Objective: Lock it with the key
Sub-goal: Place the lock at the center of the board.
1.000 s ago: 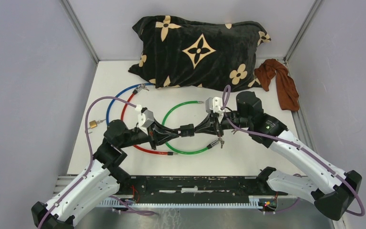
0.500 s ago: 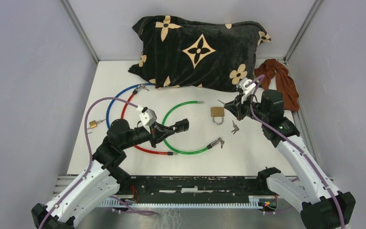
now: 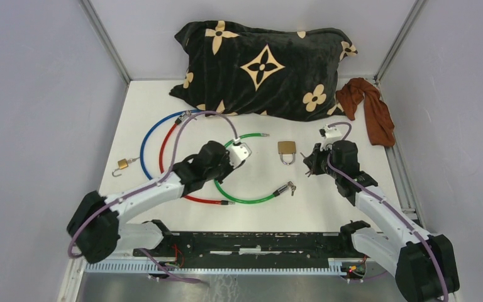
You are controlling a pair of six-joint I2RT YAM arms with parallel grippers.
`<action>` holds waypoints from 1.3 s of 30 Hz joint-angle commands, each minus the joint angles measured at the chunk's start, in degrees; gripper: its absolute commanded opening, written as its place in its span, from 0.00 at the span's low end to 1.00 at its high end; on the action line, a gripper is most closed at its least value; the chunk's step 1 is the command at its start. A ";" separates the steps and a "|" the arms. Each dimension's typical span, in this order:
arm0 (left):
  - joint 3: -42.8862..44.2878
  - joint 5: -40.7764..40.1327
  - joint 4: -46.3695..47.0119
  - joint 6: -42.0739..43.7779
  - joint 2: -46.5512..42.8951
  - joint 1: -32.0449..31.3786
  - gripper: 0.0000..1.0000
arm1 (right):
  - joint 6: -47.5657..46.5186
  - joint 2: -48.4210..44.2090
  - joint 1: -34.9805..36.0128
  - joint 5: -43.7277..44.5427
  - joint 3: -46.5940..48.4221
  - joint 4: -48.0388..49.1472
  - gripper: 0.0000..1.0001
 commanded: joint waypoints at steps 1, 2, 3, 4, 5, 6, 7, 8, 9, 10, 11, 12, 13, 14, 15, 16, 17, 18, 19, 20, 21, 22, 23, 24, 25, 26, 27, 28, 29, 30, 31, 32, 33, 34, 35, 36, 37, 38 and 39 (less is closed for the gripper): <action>10.95 -12.27 9.15 13.54 9.89 -4.05 0.02 | 3.58 -1.32 -0.06 -0.53 -3.10 8.21 0.00; 12.40 -13.70 10.43 14.97 12.19 -5.18 0.02 | 3.76 -1.69 -0.10 -0.74 -3.91 8.77 0.00; 13.47 -15.13 12.33 16.82 14.37 -6.41 0.02 | 3.97 -2.04 -0.13 -1.23 -4.93 9.55 0.00; 14.32 -16.09 14.04 18.72 16.25 -7.66 0.02 | 4.51 -2.33 -0.06 -1.95 -5.98 10.54 0.00; 14.98 -17.09 15.87 20.48 18.23 -8.75 0.02 | 4.91 -2.39 -0.06 -3.10 -6.74 11.56 0.00; 15.63 -18.00 17.35 21.95 20.14 -9.57 0.02 | 5.22 -2.44 -0.08 -3.87 -7.42 12.20 0.00; 16.55 -18.79 18.17 22.81 22.15 -10.05 0.02 | 5.61 -2.44 -0.07 -4.38 -7.80 12.53 0.00; 17.41 -19.35 18.67 23.19 24.66 -10.17 0.02 | 5.93 -2.43 -0.11 -4.76 -8.40 13.08 0.00; 18.17 -19.80 19.04 23.57 26.24 -10.23 0.02 | 6.27 -2.59 -0.10 -5.02 -8.91 13.59 0.00; 18.54 -20.34 19.67 24.21 27.61 -10.24 0.02 | 6.60 -2.76 -0.10 -5.32 -9.30 13.90 0.00; 18.71 -20.74 20.22 25.18 28.75 -10.18 0.02 | 7.18 -2.92 -0.10 -5.60 -9.73 14.40 0.00; 18.59 -21.21 21.26 25.99 29.72 -10.23 0.02 | 7.61 -3.07 -0.08 -6.19 -10.24 15.12 0.00; 18.56 -21.63 21.90 26.66 30.77 -10.29 0.02 | 7.96 -3.14 -0.07 -6.75 -10.53 15.60 0.00; 18.51 -21.65 22.27 27.21 31.72 -10.36 0.02 | 8.26 -3.04 -0.07 -7.29 -10.73 16.06 0.00; 18.41 -21.39 22.60 27.52 32.46 -10.52 0.02 | 8.39 -2.84 -0.06 -7.86 -10.69 16.28 0.00; 18.32 -20.90 22.66 27.87 33.11 -10.84 0.02 | 8.54 -2.51 -0.06 -8.37 -10.69 16.48 0.00; 18.11 -20.30 22.67 28.33 33.56 -11.32 0.02 | 8.59 -2.15 -0.11 -8.79 -10.74 16.75 0.00; 17.81 -19.98 22.66 28.48 33.95 -12.05 0.05 | 8.83 -1.82 -0.11 -9.24 -10.75 16.98 0.00; 17.55 -19.66 22.24 28.14 34.17 -12.72 0.11 | 9.34 -1.59 -0.17 -9.61 -10.96 17.39 0.00; 17.28 -18.94 21.30 27.57 34.35 -13.31 0.19 | 10.06 -1.37 -0.04 -10.07 -11.31 18.12 0.00; 16.94 -18.09 20.34 26.19 34.36 -13.88 0.28 | 10.68 -1.20 0.01 -10.41 -11.84 19.16 0.00; 16.60 -15.94 19.19 24.43 34.21 -14.14 0.36 | 11.41 -1.00 0.01 -10.73 -12.43 20.09 0.00; 16.38 -13.54 17.25 23.31 34.02 -14.14 0.41 | 12.01 -0.84 0.02 -10.77 -12.98 20.87 0.00; 16.11 -12.29 16.24 21.65 34.03 -14.22 0.47 | 12.74 -0.45 0.11 -10.78 -13.39 21.53 0.00; 15.77 -10.98 15.58 20.29 33.83 -14.27 0.53 | 13.38 -0.01 0.11 -10.72 -13.74 22.27 0.00; 15.34 -10.07 14.82 19.94 33.55 -14.31 0.57 | 13.93 0.43 0.15 -10.53 -14.17 22.81 0.00; 14.85 -9.39 14.33 19.74 33.16 -14.33 0.62 | 14.74 1.01 0.36 -10.34 -14.50 23.52 0.00; 14.40 -8.64 14.06 19.45 32.60 -14.40 0.65 | 15.44 1.42 0.59 -10.01 -14.96 24.38 0.00; 14.06 -7.99 13.79 19.00 31.91 -14.40 0.67 | 16.38 2.14 0.93 -9.59 -15.31 25.01 0.00; 13.83 -7.40 13.41 17.79 31.22 -14.52 0.70 | 17.51 2.76 1.37 -8.96 -15.66 25.95 0.00; 13.86 -6.35 12.67 16.50 30.31 -14.48 0.74 | 18.71 3.61 1.80 -8.38 -16.07 27.21 0.00; 14.02 -4.65 11.74 15.34 29.41 -14.55 0.78 | 19.66 4.46 2.39 -8.00 -16.16 28.46 0.00; 14.38 -2.55 9.54 14.46 28.43 -14.73 0.79 | 20.67 5.55 3.07 -7.66 -16.06 29.46 0.00; 14.56 -0.73 8.01 13.15 27.38 -14.87 0.80 | 21.45 6.64 4.09 -7.06 -15.50 30.25 0.00; 14.74 0.48 7.10 11.70 26.25 -14.89 0.82 | 22.20 7.97 5.31 -6.34 -14.90 30.75 0.00; 14.71 0.66 6.51 9.84 24.91 -14.91 0.82 | 22.65 9.07 6.45 -5.16 -14.01 31.21 0.00; 14.57 0.60 6.30 7.68 23.54 -14.97 0.82 | 23.17 10.44 7.76 -3.95 -13.27 31.51 0.00; 14.34 -0.29 6.26 5.90 22.16 -14.98 0.82 | 24.04 11.74 8.94 -2.29 -12.52 32.02 0.00; 14.03 -1.39 6.32 4.08 20.62 -14.91 0.82 | 24.98 12.88 9.66 -0.77 -12.12 32.81 0.00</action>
